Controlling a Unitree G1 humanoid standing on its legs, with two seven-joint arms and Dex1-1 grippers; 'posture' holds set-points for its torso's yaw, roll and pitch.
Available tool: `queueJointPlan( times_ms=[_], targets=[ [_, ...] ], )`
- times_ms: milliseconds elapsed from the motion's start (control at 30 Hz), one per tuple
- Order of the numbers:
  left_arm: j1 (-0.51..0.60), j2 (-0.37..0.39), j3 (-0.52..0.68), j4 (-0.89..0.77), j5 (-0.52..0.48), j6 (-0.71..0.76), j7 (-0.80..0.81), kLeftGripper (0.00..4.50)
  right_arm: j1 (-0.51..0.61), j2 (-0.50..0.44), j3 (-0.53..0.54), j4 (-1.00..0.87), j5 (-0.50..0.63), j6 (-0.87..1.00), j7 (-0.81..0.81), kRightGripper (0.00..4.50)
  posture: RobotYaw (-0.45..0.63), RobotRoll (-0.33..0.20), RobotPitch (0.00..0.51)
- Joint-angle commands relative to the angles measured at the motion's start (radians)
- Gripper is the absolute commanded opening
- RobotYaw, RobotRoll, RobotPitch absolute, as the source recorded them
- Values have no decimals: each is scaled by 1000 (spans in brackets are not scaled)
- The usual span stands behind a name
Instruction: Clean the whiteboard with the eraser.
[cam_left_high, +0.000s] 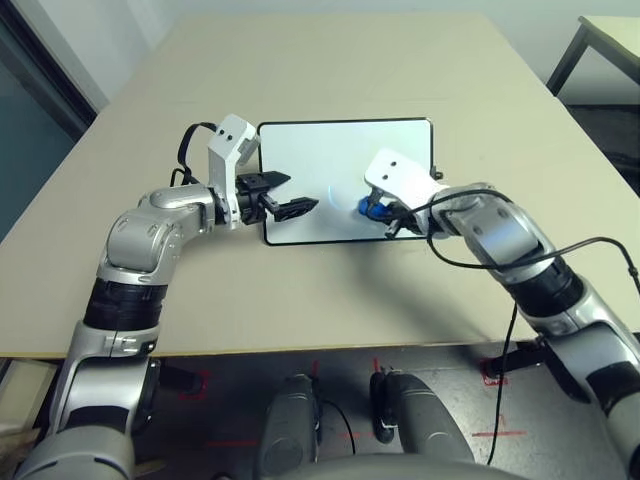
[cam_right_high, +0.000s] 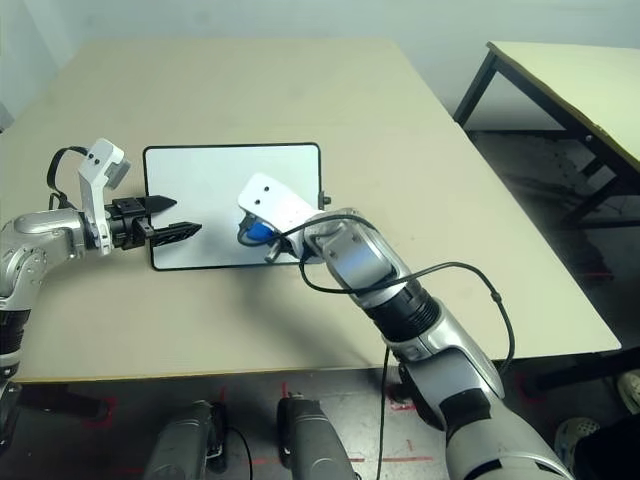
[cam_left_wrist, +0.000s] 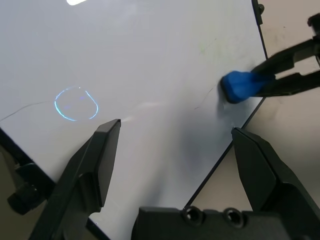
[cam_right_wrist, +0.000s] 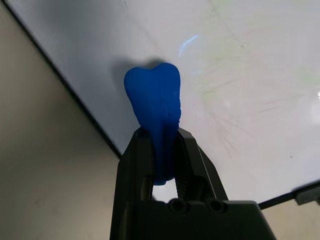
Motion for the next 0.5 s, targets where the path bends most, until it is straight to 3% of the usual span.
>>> queueJointPlan(
  times_ms=[33, 233, 500],
  targets=[
    [4, 1, -6, -1, -2, 4, -4, 4500, -99, 21, -74, 161, -27, -104, -46, 564, -38, 0, 124],
    [5, -4, -8, -5, -2, 4, -3, 4500, -120, 44, -77, 248, -46, -174, -46, 564, -29, 0, 122],
    [15, -1, -3, -13, -5, 8, -2, 4500, 107, -15, 35, -138, -1, 47, 23, 564, -28, 0, 124]
  ],
)
